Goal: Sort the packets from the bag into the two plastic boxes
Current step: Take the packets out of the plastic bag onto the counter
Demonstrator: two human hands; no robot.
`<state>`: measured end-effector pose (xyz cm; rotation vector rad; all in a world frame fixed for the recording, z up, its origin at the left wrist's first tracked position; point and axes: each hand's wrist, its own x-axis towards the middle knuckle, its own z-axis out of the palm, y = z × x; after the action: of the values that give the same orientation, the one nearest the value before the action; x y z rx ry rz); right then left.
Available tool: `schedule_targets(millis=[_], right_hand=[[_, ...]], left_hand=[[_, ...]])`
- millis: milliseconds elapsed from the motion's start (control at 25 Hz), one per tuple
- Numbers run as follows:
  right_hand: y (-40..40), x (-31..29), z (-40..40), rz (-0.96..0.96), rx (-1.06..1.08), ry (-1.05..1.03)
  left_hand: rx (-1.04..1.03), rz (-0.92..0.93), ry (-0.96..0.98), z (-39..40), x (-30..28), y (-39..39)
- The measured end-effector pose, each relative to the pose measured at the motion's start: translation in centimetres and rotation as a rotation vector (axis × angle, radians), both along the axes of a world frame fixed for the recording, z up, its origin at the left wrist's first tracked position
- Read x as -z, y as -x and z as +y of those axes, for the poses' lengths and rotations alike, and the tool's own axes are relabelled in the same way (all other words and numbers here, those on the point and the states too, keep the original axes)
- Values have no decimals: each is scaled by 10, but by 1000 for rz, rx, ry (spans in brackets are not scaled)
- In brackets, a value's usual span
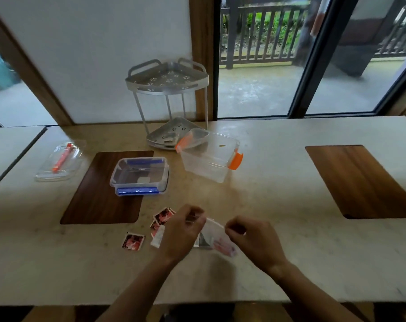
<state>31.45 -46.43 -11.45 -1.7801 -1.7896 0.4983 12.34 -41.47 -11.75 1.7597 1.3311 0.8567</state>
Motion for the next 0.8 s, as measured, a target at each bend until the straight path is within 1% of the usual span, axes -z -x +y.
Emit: schedule_targets(millis=[120,200,240,320,400,440,560,640,800], right_hand=[[3,13,-7,20,-6,31],[7,17,-12,48,15,33],[10,17,-14,58,29,26],[16,16,-14,72,38,19],[22,13,-14,75,17,28],[24,13,-13,71,2,32],[27,13,-11,63,-24,63],[29,14,-10,78,-23,98],[29,9,-8,75,-41,115]], left_hand=[[-115,-65,75,-15,3,-8],[-244,-50,95,-24,6,-10],[-283,-20,136,-27,7,-11],[-248,6,313,-31,6,-15],[-167,-20,517,-33,1,-19],[-143,-30,569,-32,-2,-19],[-115,-43,636,-28,-4,-16],[-108,-88,690,-24,-5,-12],[-74,-119,697,-22,-5,-3]])
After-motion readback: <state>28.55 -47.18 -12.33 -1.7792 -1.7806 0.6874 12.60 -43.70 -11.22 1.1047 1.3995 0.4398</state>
